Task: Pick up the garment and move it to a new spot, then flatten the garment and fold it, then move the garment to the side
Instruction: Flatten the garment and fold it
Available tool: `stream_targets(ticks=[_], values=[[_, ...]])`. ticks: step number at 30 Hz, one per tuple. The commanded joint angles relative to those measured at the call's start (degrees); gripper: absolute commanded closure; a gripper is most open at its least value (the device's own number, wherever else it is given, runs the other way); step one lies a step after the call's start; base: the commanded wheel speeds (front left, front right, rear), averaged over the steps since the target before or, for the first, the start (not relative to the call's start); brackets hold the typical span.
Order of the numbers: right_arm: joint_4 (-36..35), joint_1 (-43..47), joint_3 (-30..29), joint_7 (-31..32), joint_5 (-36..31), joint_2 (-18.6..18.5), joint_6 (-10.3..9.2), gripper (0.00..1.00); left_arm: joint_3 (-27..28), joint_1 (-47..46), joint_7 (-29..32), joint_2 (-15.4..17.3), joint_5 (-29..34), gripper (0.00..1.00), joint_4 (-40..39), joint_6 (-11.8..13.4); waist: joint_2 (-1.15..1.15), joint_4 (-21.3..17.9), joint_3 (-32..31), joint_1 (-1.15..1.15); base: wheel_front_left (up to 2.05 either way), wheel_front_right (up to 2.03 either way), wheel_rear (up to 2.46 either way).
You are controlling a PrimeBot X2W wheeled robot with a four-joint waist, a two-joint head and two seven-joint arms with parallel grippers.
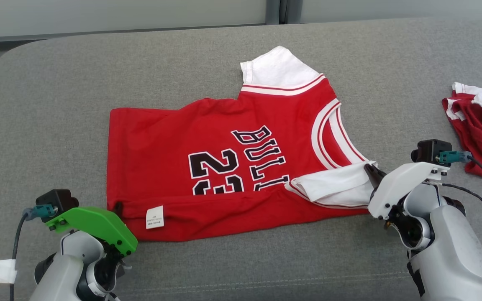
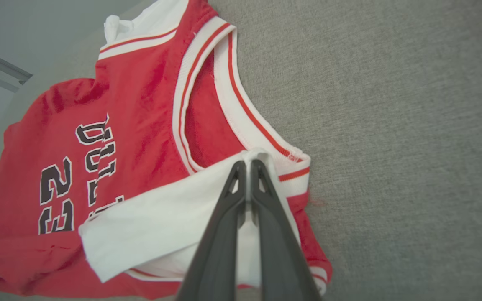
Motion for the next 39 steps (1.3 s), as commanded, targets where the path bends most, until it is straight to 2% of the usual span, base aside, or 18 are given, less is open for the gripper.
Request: stream_targets(ticks=[1, 2, 3, 4, 5, 6, 7, 14, 22, 26, 31, 39], values=[[1.69, -1.49, 0.29, -0.73, -0.42, -0.48, -0.01, 1.0, -0.12, -1.35, -0.34, -0.13, 0.55, 1.0, 0.68, -0.51, 0.0, 0.03, 0.38, 0.0, 0.0, 0.0, 0.0], [2.75, -2.26, 0.5, -1.22, -0.42, -0.49, -0.01, 1.0, -0.17, -1.7, -0.44, -0.21, 0.64, 1.0, 1.17, -0.52, 0.0, 0.07, 0.42, 0.0, 0.0, 0.0, 0.0], [3.66, -3.01, 0.55, -1.8, -0.23, -0.47, -0.01, 1.0, -0.22, -1.98, -0.45, -0.28, 0.71, 0.78, 1.47, -0.63, 0.0, 0.13, 0.4, 0.0, 0.0, 0.0, 0.0], [4.54, -3.59, 0.46, -2.25, 0.21, -0.46, -0.01, 0.9, -0.3, -2.29, -0.57, -0.34, 0.79, 0.55, 1.64, -0.71, 0.0, 0.21, 0.34, 0.0, 0.0, 0.0, 0.0], [5.35, -4.11, 0.23, -2.75, 0.77, -0.42, -0.01, 0.66, -0.39, -2.61, -0.85, -0.41, 0.91, 0.06, 1.68, -0.89, 0.0, 0.27, 0.25, 0.0, 0.0, 0.0, 0.0], [6.12, -4.61, 0.03, -3.12, 1.35, -0.38, -0.01, 0.35, -0.37, -2.89, -1.08, -0.45, 0.91, 0.0, 1.72, -0.98, 0.0, 0.32, 0.13, 0.0, 0.0, 0.0, 0.0], [6.67, -5.12, 0.04, -3.52, 1.8, -0.32, -0.01, 0.0, -0.28, -3.09, -1.4, -0.41, 1.01, 0.0, 1.69, -1.13, 0.0, 0.37, 0.0, 0.0, 0.0, 0.0, 0.0], [8.18, -7.09, 0.43, -6.46, 4.23, -0.19, -0.01, 0.0, -0.4, -2.22, -2.61, 0.77, 1.78, 0.0, 0.62, -1.76, 0.0, 0.36, -1.16, 0.0, 0.0, 0.0, 0.0], [4.45, -2.93, -1.2, -9.87, 6.68, -2.37, -0.01, 0.0, 0.55, 4.08, -4.39, 1.42, 0.65, 0.0, -3.13, -0.85, 0.0, 0.42, -3.07, 0.0, 0.0, 0.0, 0.0], [1.41, 1.31, -2.97, -11.19, 7.71, -3.27, -0.01, 0.0, 1.33, 8.44, -5.36, 0.58, -0.63, 0.0, -4.41, 0.06, 0.0, 0.33, -3.85, 0.0, 0.0, 0.0, 0.0], [-2.08, 7.2, -4.17, -11.2, 9.29, -2.34, -0.01, 0.0, 2.65, 12.56, -6.67, -1.73, -3.36, 0.0, -3.94, 0.33, 0.0, -0.51, -4.03, 0.0, 0.0, 0.0, 0.0], [-4.19, 11.95, -3.59, -10.94, 10.87, -0.62, -0.01, 0.0, 5.55, 12.89, -8.25, -5.05, -7.26, 0.0, -1.31, -0.35, 0.0, -2.15, -2.41, 0.0, 0.0, 0.0, 0.0]])
